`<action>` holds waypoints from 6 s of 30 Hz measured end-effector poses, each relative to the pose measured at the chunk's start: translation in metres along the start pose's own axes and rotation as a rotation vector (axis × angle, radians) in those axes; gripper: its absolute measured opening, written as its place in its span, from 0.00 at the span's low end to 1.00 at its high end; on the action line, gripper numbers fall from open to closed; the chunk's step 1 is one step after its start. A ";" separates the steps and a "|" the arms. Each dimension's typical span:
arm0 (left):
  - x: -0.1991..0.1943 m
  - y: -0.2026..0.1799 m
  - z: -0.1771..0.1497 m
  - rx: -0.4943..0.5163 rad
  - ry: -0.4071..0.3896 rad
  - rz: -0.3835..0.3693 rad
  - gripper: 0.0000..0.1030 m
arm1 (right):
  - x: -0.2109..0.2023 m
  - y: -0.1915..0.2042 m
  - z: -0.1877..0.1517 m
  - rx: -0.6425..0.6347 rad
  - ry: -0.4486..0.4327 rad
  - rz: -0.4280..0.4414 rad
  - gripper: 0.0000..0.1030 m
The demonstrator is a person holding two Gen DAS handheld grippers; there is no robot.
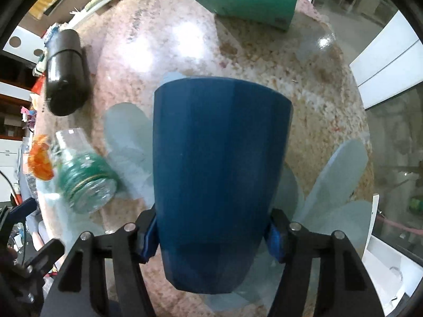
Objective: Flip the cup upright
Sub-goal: 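Lift the blue cup with the right tool and carry it toward the left tool, then lower the blue cup onto the table and open the right tool, then grasp the blue cup with the left tool, then lift and rotate the blue cup with the left tool, opening turned up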
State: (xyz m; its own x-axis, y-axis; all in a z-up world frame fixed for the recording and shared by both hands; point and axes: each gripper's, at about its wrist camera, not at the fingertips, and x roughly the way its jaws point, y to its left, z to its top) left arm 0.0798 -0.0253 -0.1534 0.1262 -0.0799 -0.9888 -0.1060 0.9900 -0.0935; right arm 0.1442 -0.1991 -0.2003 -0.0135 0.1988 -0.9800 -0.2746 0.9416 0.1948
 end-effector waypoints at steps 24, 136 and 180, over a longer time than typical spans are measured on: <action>-0.020 0.071 -0.071 0.033 -0.040 -0.010 1.00 | -0.026 0.116 -0.098 -0.036 -0.050 0.085 0.61; 0.063 -0.024 -0.053 -0.191 0.138 -0.038 0.74 | -0.119 0.022 -0.083 -0.337 -0.215 0.028 0.99; -0.014 -0.034 -0.146 0.116 -0.849 -0.037 0.74 | -0.099 0.049 -0.136 -0.502 -0.435 0.140 0.99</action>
State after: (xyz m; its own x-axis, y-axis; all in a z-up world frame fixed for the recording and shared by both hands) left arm -0.0624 -0.0749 -0.1533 0.8281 -0.0434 -0.5589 0.0080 0.9978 -0.0657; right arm 0.0012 -0.2101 -0.0992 0.2773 0.5000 -0.8204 -0.7130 0.6795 0.1732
